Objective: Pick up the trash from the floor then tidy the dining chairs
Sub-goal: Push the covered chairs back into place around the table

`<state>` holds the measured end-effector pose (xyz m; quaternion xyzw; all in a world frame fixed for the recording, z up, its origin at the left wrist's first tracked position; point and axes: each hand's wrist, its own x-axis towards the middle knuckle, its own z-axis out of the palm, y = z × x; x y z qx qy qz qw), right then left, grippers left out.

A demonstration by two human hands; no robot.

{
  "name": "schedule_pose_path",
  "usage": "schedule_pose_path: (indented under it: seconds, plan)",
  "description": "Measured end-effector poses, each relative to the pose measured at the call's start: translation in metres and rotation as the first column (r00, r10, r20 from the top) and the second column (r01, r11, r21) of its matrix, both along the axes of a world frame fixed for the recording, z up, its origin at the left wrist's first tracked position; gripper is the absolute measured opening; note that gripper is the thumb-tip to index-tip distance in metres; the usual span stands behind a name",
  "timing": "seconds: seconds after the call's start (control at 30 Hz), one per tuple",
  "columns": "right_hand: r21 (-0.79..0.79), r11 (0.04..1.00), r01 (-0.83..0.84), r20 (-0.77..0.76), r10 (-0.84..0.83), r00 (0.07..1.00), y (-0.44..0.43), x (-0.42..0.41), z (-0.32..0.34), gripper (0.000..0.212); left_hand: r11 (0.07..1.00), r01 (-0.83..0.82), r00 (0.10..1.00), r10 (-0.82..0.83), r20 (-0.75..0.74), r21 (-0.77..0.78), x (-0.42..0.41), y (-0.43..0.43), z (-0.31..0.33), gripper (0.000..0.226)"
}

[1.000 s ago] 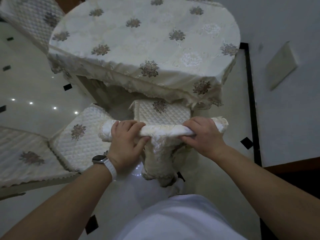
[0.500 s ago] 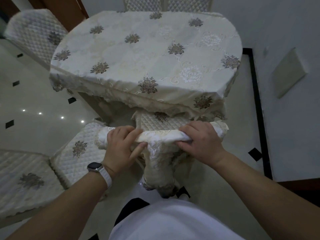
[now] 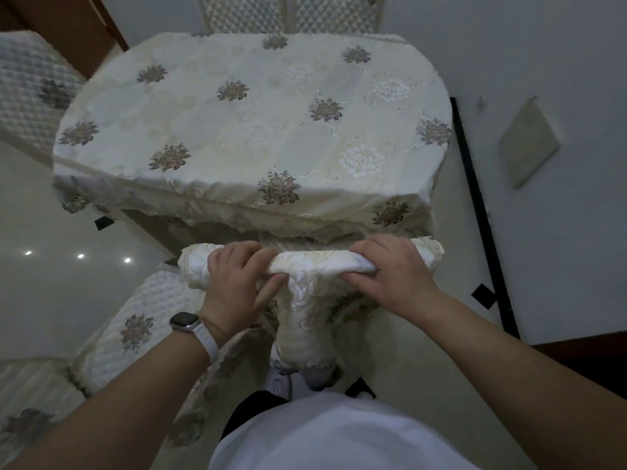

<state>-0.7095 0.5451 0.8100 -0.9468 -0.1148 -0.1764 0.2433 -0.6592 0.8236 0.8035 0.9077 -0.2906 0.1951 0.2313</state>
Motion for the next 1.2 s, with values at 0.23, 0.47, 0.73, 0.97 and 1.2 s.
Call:
schedule_pose_path:
  seconds: [0.23,0.47,0.73,0.97,1.2]
  plan:
    - [-0.043,0.994,0.100,-0.069,-0.103,0.992,0.027,0.032,0.003,0.047,0.994,0.105,0.994,-0.105,0.031,-0.009,0.061,0.022,-0.006,0.048]
    - [-0.051,0.980,0.192,-0.085,-0.196,0.977,0.050,0.061,0.010,0.047,0.983,0.181,0.982,-0.179,0.066,-0.024,0.114,0.032,-0.002,0.036]
    - [-0.080,0.972,0.221,-0.113,-0.229,0.967,0.064,0.064,-0.002,0.045,0.961,0.275,0.960,-0.276,0.048,0.019,0.136,0.043,-0.024,0.039]
    - [-0.078,0.967,0.244,-0.208,-0.255,0.944,0.052,0.058,-0.031,0.042,0.933,0.239,0.953,-0.278,-0.120,-0.269,0.141,0.007,0.002,0.029]
    - [-0.150,0.969,0.194,-0.137,-0.215,0.967,0.041,0.066,-0.038,0.042,0.890,0.437,0.887,-0.451,-0.098,-0.133,0.164,-0.033,0.023,0.024]
